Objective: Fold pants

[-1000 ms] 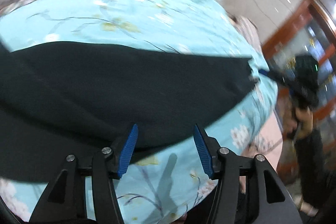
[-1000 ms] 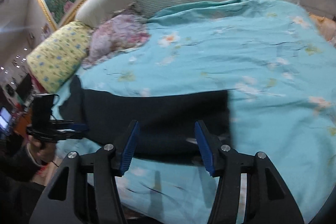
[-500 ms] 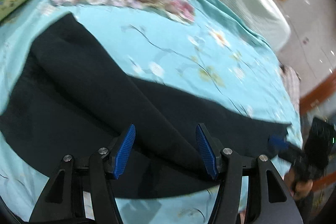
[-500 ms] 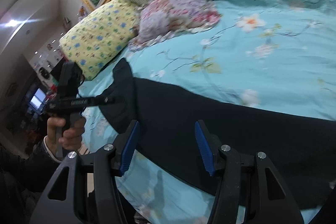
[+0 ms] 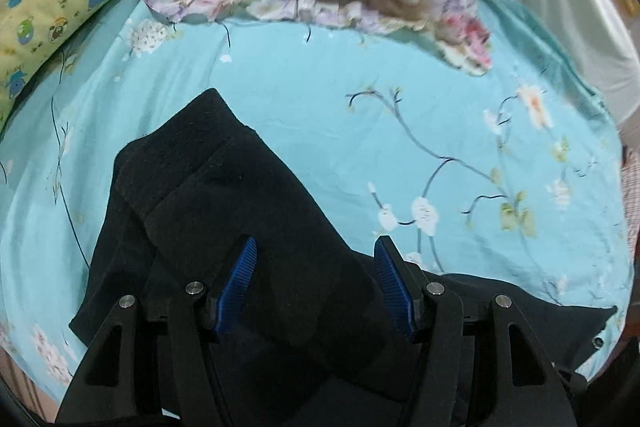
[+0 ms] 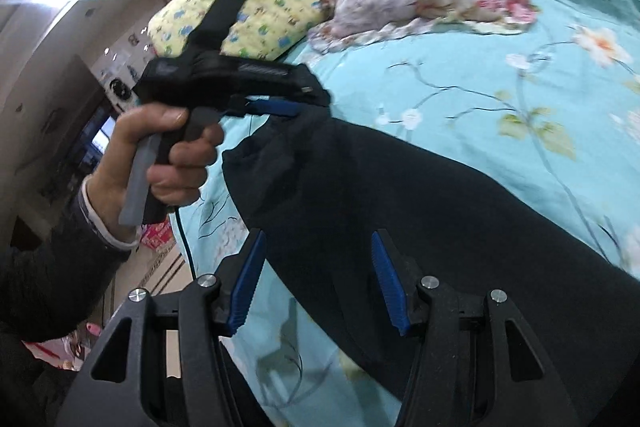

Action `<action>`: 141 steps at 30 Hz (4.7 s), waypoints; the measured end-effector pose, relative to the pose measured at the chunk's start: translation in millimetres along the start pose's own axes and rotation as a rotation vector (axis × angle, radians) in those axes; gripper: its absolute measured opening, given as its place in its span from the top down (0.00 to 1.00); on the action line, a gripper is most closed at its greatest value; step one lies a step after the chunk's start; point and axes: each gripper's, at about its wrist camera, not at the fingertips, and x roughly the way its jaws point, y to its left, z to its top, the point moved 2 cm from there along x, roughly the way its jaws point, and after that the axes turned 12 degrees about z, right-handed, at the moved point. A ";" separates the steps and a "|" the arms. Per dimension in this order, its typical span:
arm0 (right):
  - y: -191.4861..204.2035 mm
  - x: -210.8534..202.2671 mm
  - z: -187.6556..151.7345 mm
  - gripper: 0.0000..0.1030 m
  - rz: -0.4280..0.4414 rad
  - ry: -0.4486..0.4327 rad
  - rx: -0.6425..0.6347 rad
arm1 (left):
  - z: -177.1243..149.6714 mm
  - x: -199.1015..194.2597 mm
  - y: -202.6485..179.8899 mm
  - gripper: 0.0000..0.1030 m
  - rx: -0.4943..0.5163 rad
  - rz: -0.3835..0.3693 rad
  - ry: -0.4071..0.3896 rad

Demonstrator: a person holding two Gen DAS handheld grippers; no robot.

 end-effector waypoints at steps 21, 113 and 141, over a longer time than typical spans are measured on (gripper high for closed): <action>27.2 43.5 -7.7 0.93 -0.089 0.112 -0.160 | -79.9 -44.3 85.2 0.96 -0.288 -0.325 -0.175; -32.5 76.1 78.8 0.89 -0.304 0.150 -0.116 | -111.9 -30.0 174.9 0.81 -0.414 -0.349 -0.320; -31.7 50.1 61.9 0.64 -0.450 0.018 -0.025 | -125.0 -43.6 189.9 0.53 -0.406 -0.181 -0.371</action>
